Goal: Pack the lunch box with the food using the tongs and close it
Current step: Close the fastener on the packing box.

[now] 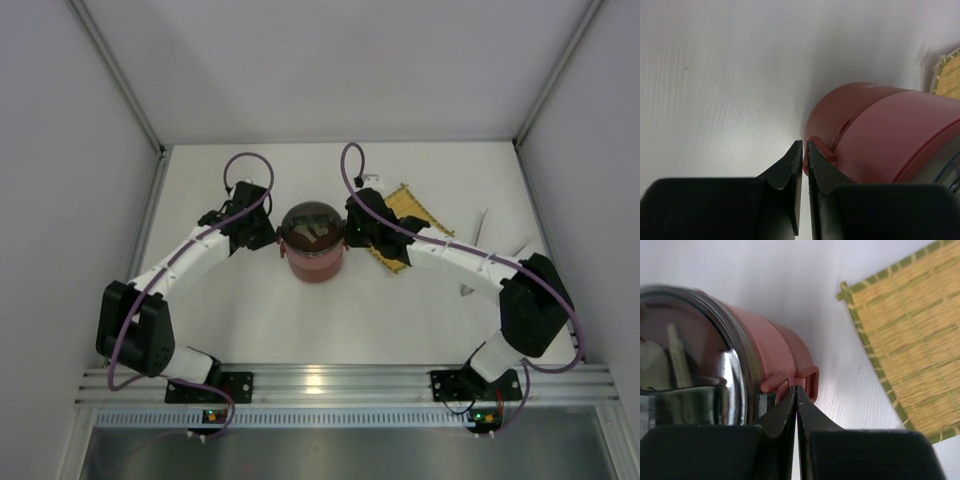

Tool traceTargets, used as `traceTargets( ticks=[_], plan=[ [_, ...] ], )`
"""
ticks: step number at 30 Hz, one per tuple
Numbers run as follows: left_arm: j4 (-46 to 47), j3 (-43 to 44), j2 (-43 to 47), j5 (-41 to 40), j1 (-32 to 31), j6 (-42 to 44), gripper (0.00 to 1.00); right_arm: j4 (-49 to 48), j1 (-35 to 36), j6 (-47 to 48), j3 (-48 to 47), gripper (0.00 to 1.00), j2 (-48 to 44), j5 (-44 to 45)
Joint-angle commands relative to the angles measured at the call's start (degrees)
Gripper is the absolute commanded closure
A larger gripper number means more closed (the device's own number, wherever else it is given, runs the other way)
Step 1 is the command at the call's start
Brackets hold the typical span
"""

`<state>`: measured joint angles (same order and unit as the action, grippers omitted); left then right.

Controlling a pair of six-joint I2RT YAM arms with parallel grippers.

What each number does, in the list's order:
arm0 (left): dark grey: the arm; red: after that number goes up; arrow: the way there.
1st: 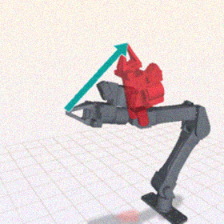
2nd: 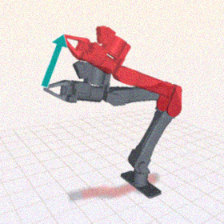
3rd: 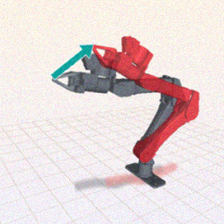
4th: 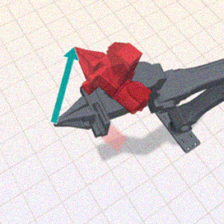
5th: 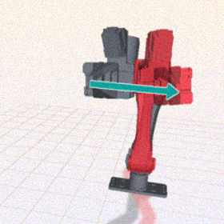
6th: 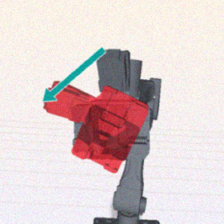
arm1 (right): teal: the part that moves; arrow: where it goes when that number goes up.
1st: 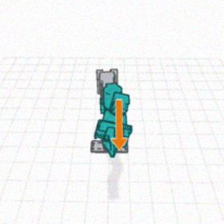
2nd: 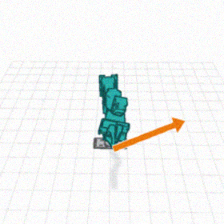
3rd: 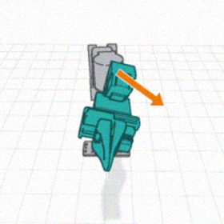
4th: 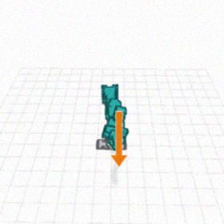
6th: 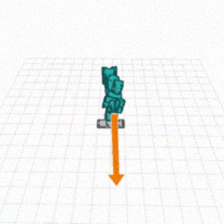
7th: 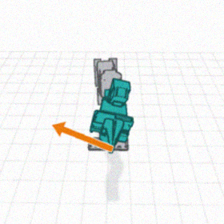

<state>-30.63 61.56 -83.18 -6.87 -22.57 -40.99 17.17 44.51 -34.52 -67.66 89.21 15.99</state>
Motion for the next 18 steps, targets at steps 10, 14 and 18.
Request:
traceTargets(
  ticks=[10,14,18],
  plan=[
    [10.33,-3.73,0.3,6.43,-2.83,-5.5,0.88,-4.78,3.21,-3.01,2.0,1.0,3.69,-9.13],
    [10.33,-3.38,0.21,6.26,-2.83,-5.59,0.89,-4.51,3.39,-2.66,1.74,1.0,3.95,-9.05],
    [9.63,-2.5,0.29,5.91,-2.92,-5.41,0.89,-3.9,3.56,-2.65,1.48,1.0,3.87,-8.43]
  ],
)
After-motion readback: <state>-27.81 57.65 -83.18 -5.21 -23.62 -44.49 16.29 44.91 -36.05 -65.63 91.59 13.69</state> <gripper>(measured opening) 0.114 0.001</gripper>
